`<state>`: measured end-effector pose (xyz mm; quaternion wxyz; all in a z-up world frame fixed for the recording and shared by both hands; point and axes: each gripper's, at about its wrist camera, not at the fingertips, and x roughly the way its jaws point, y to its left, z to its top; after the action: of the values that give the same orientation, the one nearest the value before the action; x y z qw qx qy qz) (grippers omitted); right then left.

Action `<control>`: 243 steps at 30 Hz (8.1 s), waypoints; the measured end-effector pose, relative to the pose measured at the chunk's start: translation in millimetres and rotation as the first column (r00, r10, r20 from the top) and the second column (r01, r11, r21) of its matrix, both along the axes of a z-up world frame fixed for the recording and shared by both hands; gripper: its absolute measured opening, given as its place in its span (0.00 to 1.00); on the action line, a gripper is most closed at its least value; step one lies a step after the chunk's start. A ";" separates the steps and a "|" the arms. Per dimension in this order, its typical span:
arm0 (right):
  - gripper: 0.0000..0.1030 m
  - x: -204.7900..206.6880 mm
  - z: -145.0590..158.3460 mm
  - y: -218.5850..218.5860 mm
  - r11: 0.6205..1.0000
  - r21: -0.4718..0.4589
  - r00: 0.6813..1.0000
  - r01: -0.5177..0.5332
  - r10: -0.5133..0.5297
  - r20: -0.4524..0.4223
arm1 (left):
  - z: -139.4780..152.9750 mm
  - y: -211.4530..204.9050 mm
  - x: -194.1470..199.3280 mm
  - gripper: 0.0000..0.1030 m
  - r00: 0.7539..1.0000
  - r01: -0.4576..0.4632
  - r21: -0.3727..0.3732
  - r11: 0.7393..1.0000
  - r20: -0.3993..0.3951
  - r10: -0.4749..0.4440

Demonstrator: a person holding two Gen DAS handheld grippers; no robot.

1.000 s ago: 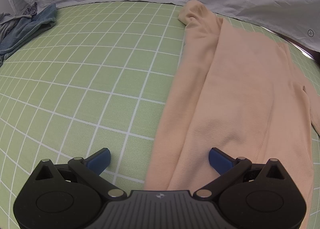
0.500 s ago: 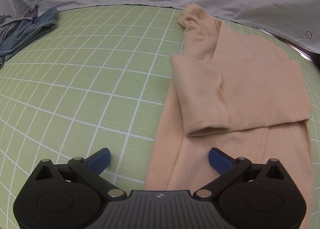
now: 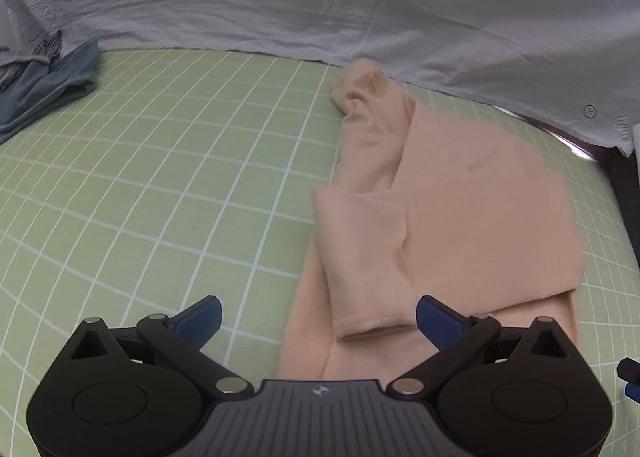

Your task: Fold clothes

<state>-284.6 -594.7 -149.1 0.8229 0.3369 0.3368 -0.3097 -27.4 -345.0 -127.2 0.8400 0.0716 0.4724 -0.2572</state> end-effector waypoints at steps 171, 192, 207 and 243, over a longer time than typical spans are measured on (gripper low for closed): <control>0.95 236.0 54.2 40.5 0.919 -0.359 0.986 -0.166 0.165 -0.033 | -33.9 110.9 205.6 0.85 0.967 -0.253 0.074 0.965 0.024 0.252; 0.04 351.9 6.8 -35.3 0.924 -0.264 0.961 -0.276 0.269 -0.064 | -38.5 102.9 216.2 0.86 0.967 -0.251 0.068 0.966 0.069 0.246; 0.62 311.4 36.4 -23.2 0.928 -0.363 0.996 -0.082 0.059 -0.074 | -38.2 103.1 212.4 0.86 0.960 -0.273 0.061 0.960 0.078 0.268; 0.80 162.7 34.8 58.6 0.971 -0.237 0.988 0.011 -0.047 -0.146 | 10.7 -20.6 82.2 0.17 0.932 0.250 -0.392 0.885 -0.150 -0.330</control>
<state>-121.9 -536.1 -114.4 0.8247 0.2176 0.3538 -0.3840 54.9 -365.7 -116.4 0.7346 -0.0441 0.4870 -0.4704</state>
